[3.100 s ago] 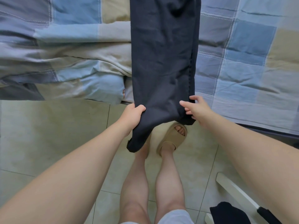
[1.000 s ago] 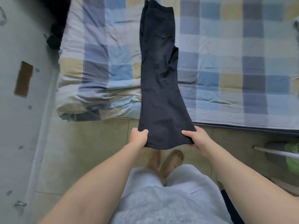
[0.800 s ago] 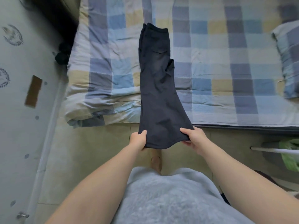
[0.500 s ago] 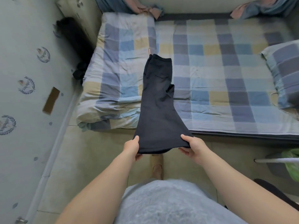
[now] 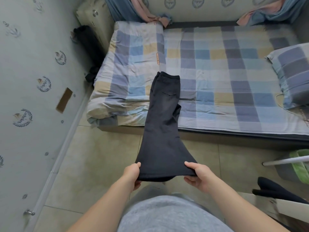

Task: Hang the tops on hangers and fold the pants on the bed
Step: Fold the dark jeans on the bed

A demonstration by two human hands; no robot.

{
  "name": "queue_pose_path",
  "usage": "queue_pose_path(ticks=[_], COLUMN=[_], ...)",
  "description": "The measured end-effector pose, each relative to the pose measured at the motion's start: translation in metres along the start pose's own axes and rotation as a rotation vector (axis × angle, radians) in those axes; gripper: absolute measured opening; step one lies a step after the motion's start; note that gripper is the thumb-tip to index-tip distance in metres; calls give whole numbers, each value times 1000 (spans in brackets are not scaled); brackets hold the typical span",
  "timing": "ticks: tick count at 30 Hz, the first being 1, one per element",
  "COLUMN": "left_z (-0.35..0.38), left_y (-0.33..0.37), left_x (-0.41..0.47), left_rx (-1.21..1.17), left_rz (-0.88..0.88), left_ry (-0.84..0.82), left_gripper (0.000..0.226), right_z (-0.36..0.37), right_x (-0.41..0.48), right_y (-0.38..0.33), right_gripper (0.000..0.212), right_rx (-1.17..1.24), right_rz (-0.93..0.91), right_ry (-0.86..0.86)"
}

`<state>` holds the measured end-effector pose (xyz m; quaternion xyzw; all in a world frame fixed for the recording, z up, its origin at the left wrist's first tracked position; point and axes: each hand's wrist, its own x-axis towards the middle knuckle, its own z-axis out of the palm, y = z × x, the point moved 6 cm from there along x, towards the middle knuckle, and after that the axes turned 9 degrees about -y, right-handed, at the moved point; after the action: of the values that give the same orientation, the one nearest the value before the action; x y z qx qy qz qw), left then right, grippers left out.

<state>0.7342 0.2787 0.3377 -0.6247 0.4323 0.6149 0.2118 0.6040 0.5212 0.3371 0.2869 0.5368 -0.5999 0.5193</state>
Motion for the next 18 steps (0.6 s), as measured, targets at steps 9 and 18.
queue_pose_path(ticks=[9,18], left_z=[19,60], left_y=[72,246], left_x=[-8,31], left_rx=[-126,-324], left_rz=[38,129], left_ry=[-47,-245], left_gripper=[19,17], right_z=[9,43], right_x=[13,81], right_y=[-74,-218], right_gripper=[12,8], right_rx=[80,278], right_rz=[-104,-149], right_ry=[-17,-8])
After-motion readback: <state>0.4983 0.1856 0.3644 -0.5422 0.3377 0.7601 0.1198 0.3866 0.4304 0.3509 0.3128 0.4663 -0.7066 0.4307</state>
